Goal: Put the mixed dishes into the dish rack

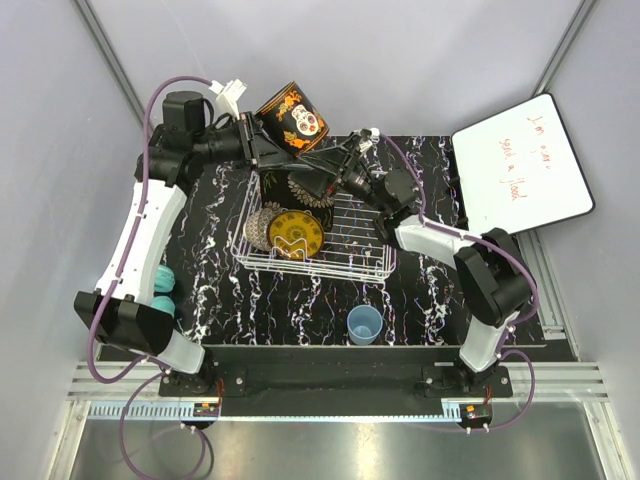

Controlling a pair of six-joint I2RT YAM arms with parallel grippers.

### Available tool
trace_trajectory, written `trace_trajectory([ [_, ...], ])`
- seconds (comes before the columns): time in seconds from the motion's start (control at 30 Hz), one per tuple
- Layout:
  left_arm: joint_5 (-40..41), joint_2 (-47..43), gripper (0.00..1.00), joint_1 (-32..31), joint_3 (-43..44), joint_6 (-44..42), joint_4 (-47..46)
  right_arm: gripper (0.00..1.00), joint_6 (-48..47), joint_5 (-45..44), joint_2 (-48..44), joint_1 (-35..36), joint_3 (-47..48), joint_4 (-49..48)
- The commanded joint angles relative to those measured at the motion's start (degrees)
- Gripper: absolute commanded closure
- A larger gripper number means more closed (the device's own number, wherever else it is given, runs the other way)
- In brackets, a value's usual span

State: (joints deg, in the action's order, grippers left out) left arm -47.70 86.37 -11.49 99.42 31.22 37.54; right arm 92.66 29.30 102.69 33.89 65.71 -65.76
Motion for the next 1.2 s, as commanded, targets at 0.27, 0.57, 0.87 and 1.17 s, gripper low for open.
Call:
trace_trajectory([
  [0.27, 6.8, -3.3, 1.00, -2.0, 6.4, -9.7, -7.7, 0.00, -10.4, 16.8, -18.0, -9.5, -8.3, 10.0],
  [0.57, 25.2, -1.4, 1.00, -13.7, 3.6, -20.3, -3.9, 0.00, -47.5, 3.2, -49.7, -13.1, -9.6, 54.9],
  [0.87, 33.6, 7.3, 1.00, -23.6, 10.2, -23.2, -3.3, 0.00, -51.6, -11.1, -61.6, -13.1, -14.6, 68.0],
  [1.17, 31.1, 17.0, 1.00, -25.0, 14.2, -22.7, -6.8, 0.00, -50.5, -14.7, -65.3, -13.1, -18.2, 72.6],
])
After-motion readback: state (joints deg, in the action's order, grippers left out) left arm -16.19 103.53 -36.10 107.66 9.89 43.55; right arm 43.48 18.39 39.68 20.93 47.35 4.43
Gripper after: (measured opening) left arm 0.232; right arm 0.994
